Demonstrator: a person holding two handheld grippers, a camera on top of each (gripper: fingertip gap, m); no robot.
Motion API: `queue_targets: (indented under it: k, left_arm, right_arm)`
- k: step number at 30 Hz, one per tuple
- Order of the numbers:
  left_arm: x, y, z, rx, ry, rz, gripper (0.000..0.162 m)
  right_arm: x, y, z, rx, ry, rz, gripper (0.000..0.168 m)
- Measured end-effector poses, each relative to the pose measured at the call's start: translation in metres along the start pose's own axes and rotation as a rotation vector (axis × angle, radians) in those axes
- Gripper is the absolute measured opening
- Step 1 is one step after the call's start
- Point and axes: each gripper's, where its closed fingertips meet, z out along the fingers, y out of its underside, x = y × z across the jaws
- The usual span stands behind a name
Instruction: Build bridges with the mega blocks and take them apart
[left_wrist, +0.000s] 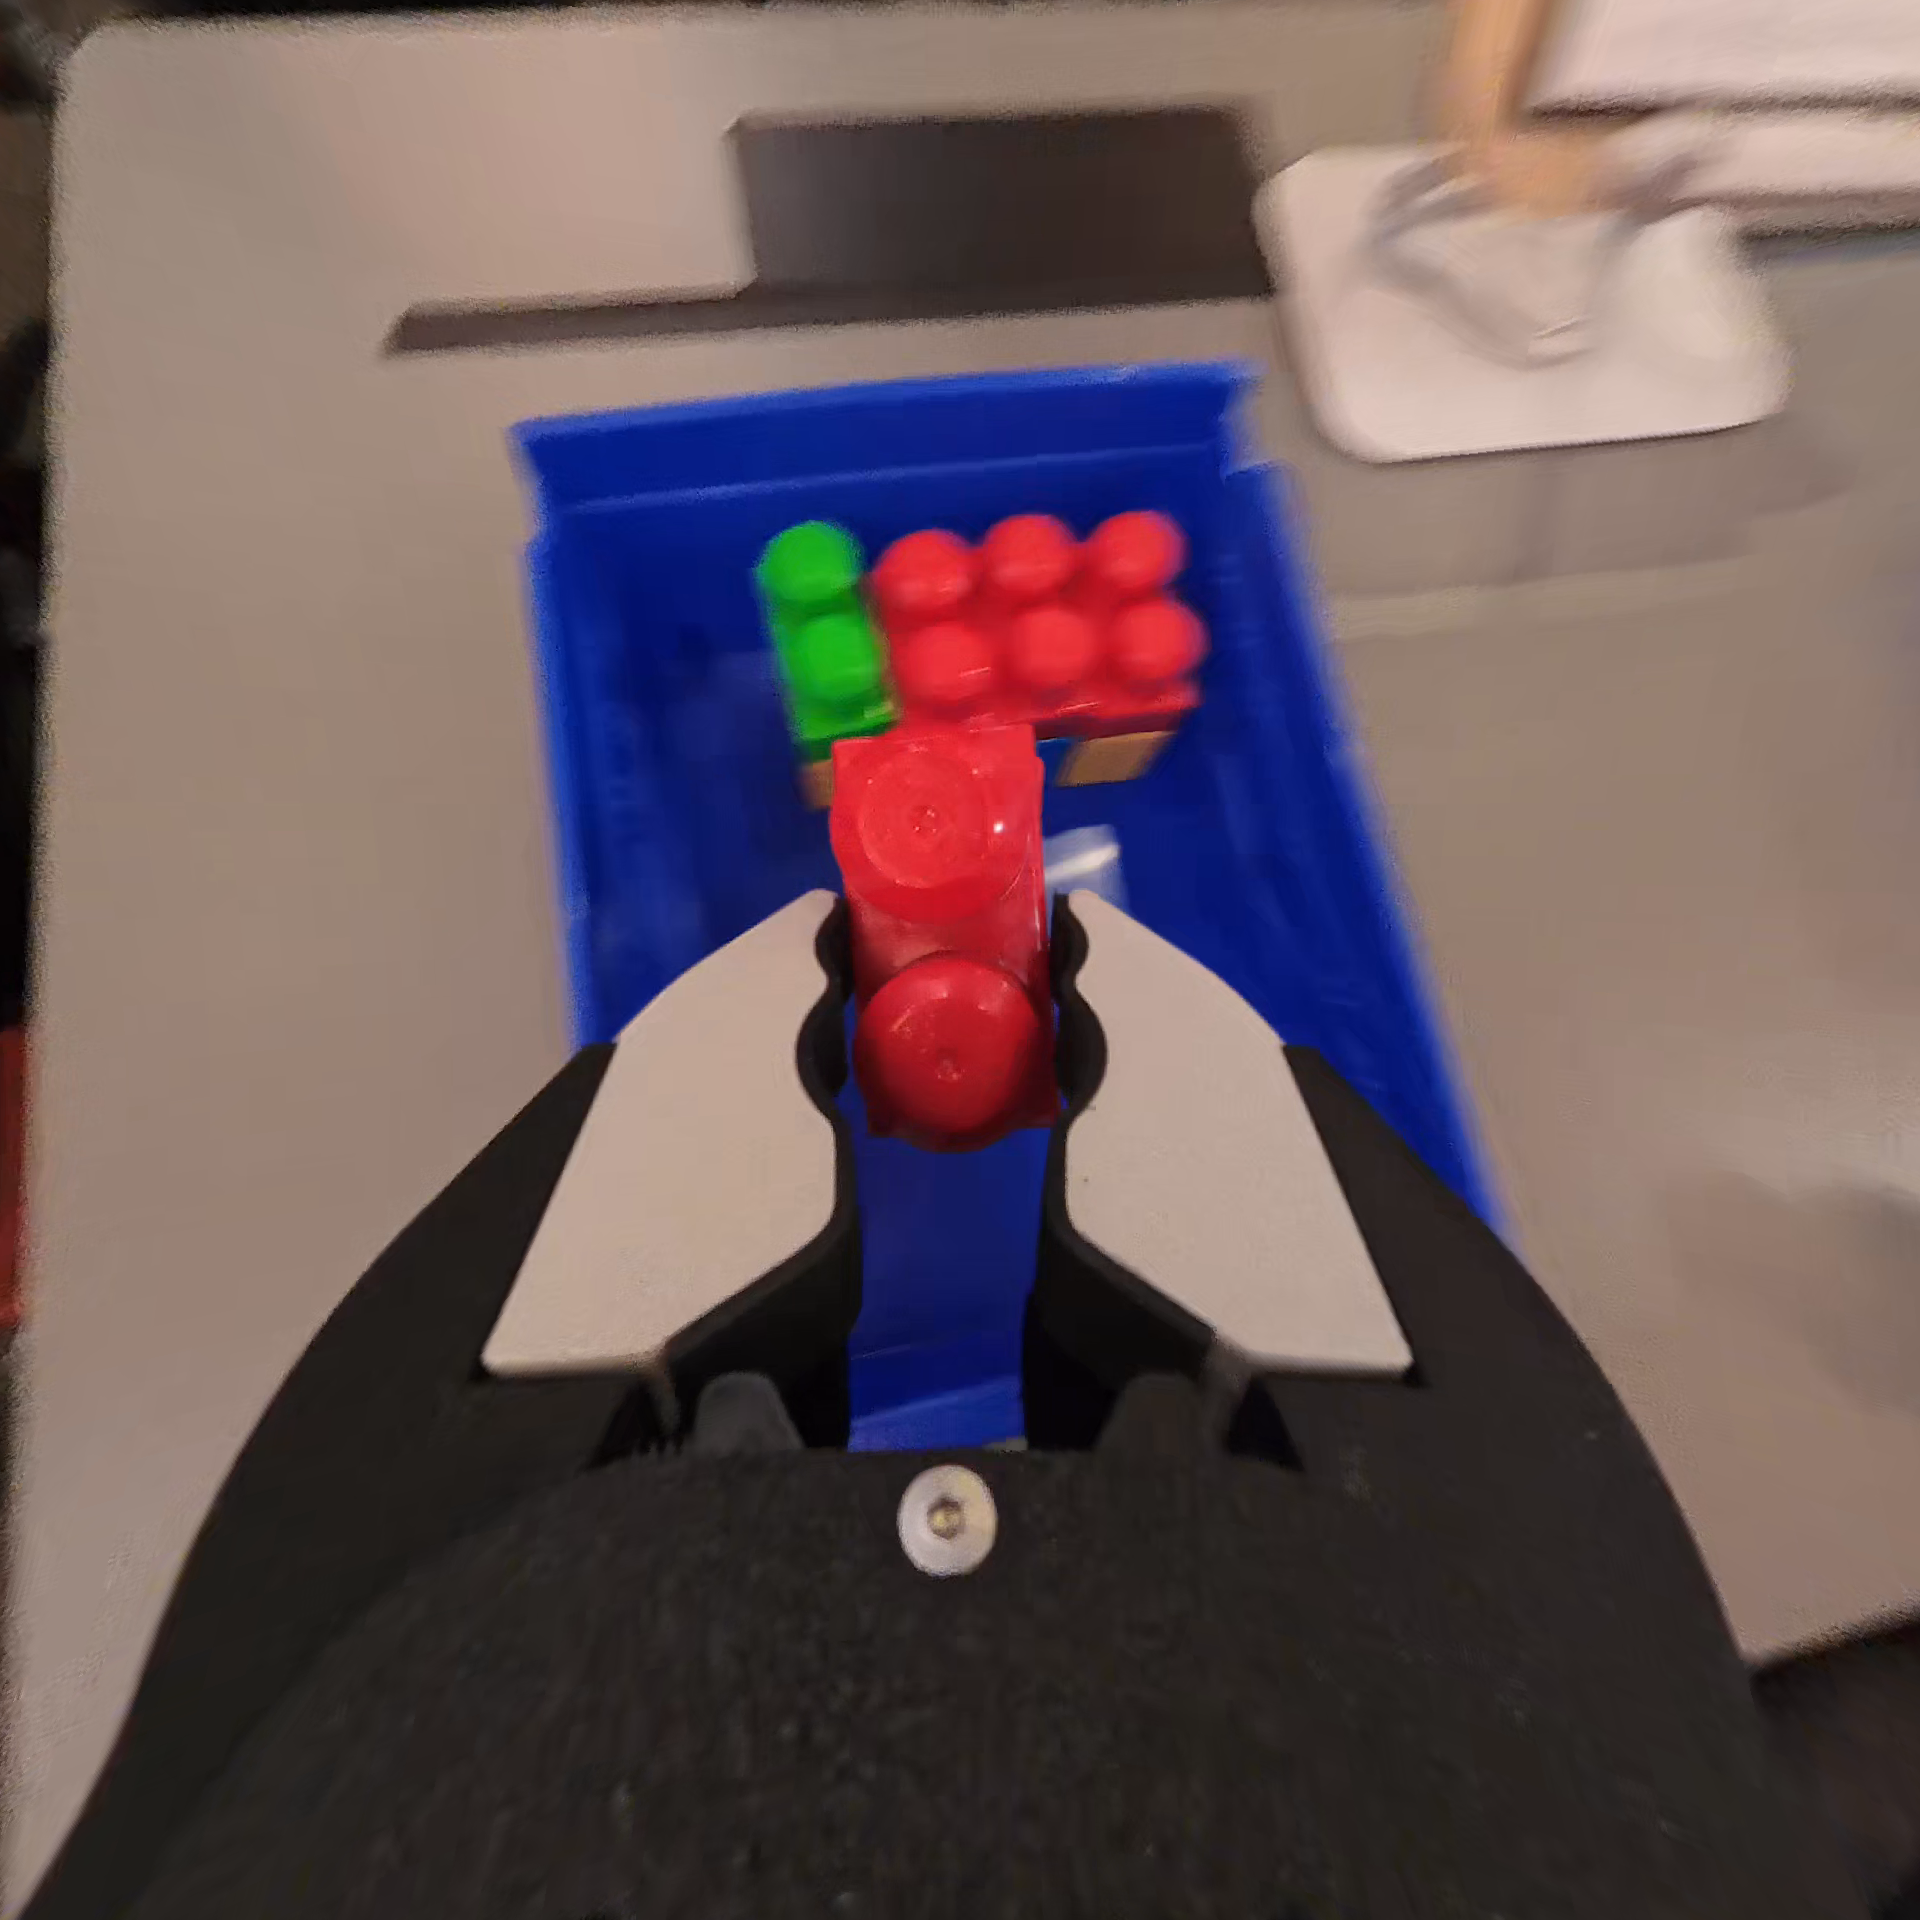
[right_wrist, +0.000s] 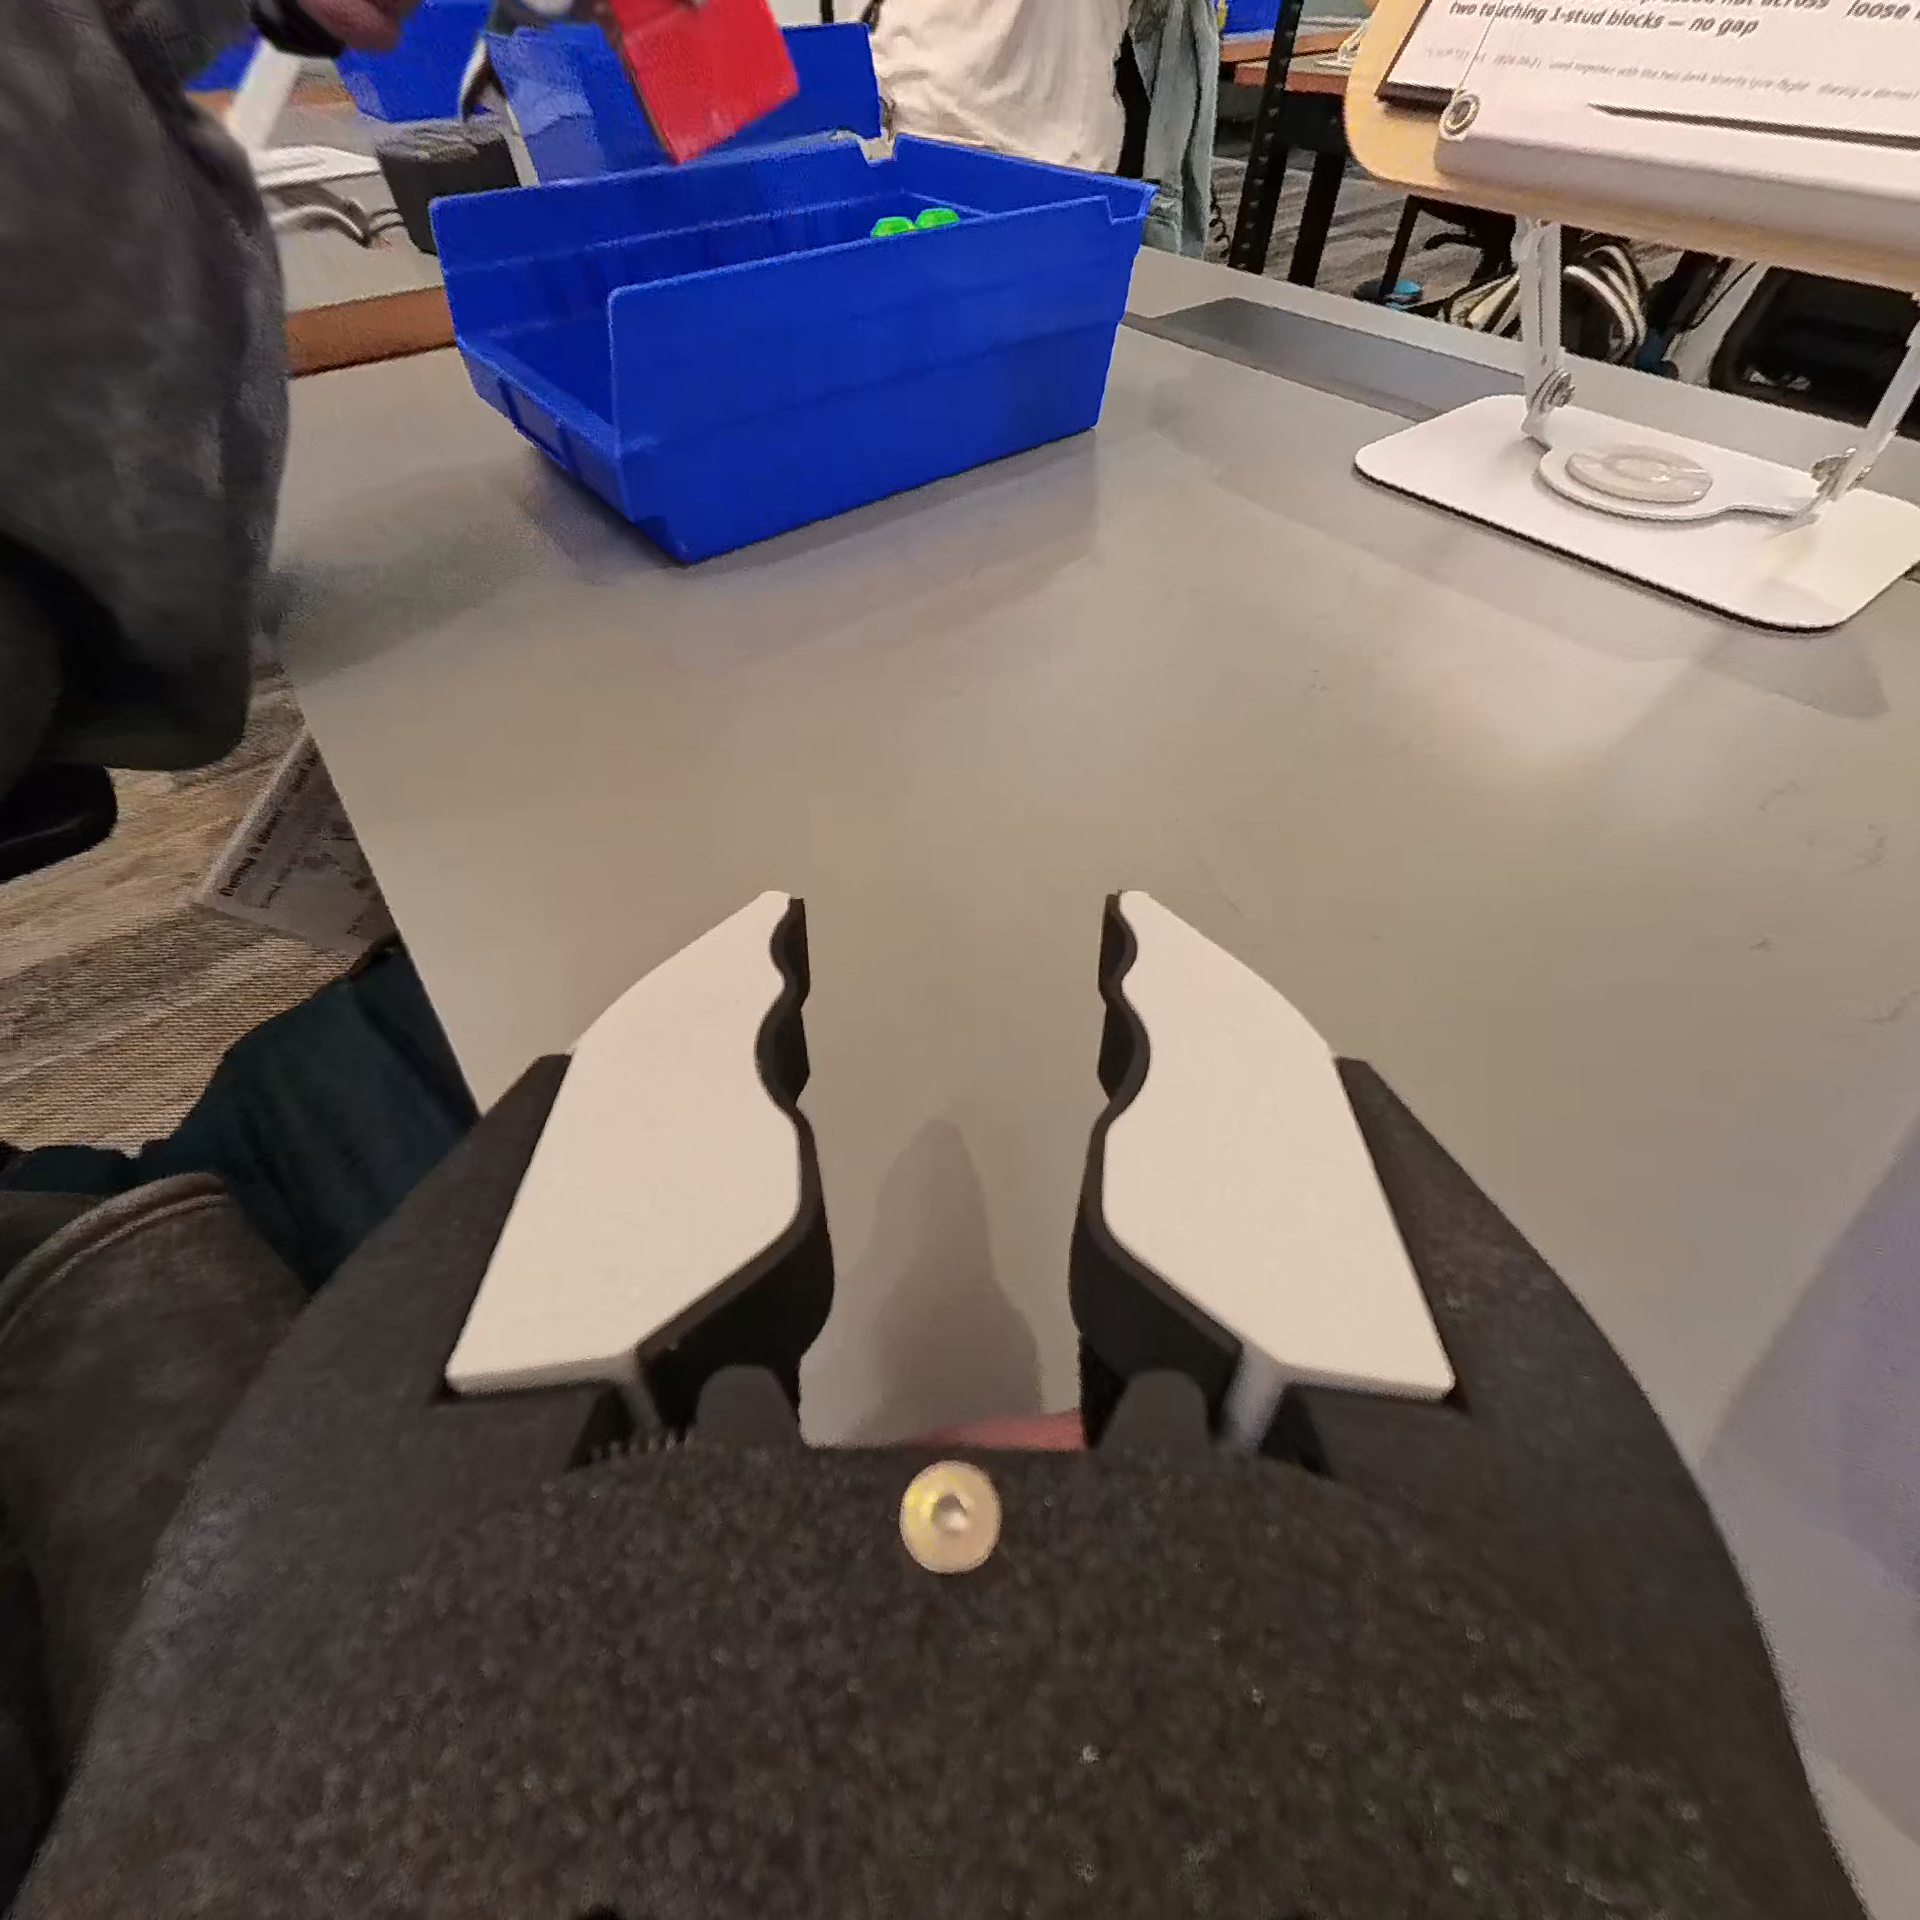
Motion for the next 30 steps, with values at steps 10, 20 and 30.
queue_targets:
  k: [10, 20, 30]
  left_arm:
    - [0.273, 0.036, -0.095, 0.394, 1.122, 0.045, 0.035]
    - [0.341, 0.099, -0.040, 0.277, 1.267, -0.093, 0.035]
    - [0.340, 0.116, -0.032, 0.228, 1.188, 0.158, 0.036]
  right_arm:
    - [-0.037, -0.080, 0.009, 0.236, -0.467, 0.308, 0.056]
    - [-0.067, -0.072, 0.037, 0.243, -0.680, 0.551, 0.041]
    - [-0.068, -0.058, 0.035, 0.174, -0.683, 0.506, 0.036]
